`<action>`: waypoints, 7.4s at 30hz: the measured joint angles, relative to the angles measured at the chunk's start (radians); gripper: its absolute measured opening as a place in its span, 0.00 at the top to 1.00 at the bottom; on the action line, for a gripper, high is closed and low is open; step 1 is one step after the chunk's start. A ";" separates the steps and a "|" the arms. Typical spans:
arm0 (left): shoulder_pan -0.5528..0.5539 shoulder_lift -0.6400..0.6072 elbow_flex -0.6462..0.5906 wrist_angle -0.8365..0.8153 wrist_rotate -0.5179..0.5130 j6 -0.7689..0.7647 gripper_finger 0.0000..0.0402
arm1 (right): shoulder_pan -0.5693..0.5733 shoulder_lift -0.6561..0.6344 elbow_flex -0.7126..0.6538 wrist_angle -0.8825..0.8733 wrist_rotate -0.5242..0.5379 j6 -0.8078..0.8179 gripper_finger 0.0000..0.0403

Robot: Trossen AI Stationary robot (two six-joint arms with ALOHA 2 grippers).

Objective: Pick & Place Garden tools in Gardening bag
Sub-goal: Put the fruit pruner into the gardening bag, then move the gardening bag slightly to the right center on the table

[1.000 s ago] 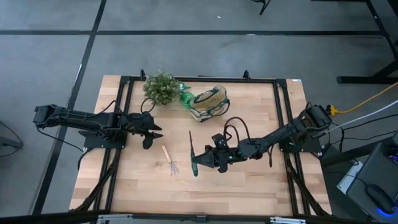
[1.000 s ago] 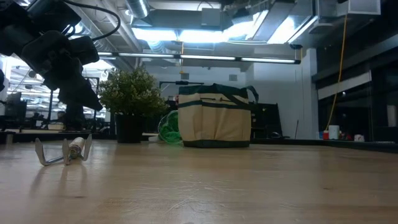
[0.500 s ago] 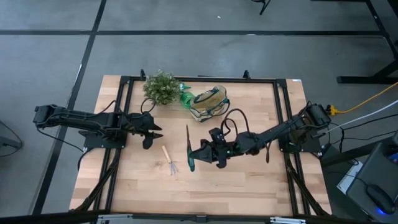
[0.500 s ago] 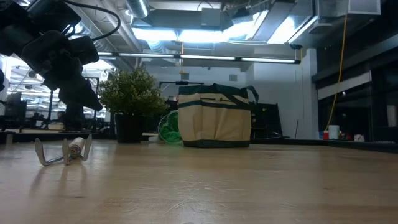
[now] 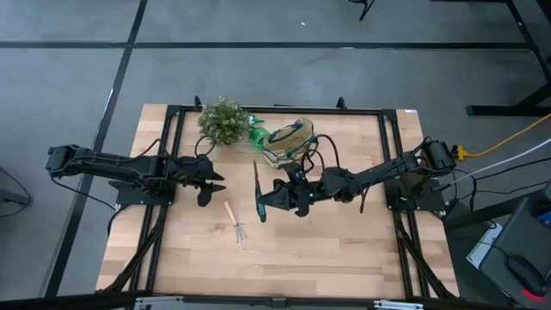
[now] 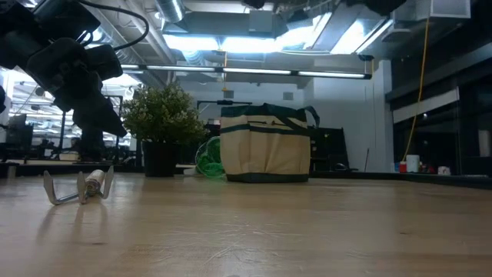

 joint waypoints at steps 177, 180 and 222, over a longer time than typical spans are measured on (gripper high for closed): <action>0.000 0.000 0.000 0.000 0.000 0.000 0.57 | -0.688 -0.188 -0.001 -1.237 -0.225 -1.435 0.66; 0.000 0.000 0.000 0.000 0.000 0.000 0.57 | -0.687 -0.193 -0.001 -1.236 -0.225 -1.357 0.65; 0.000 0.000 0.000 0.000 0.000 0.000 0.56 | -0.544 -0.212 -0.002 -1.300 -0.057 -1.518 0.65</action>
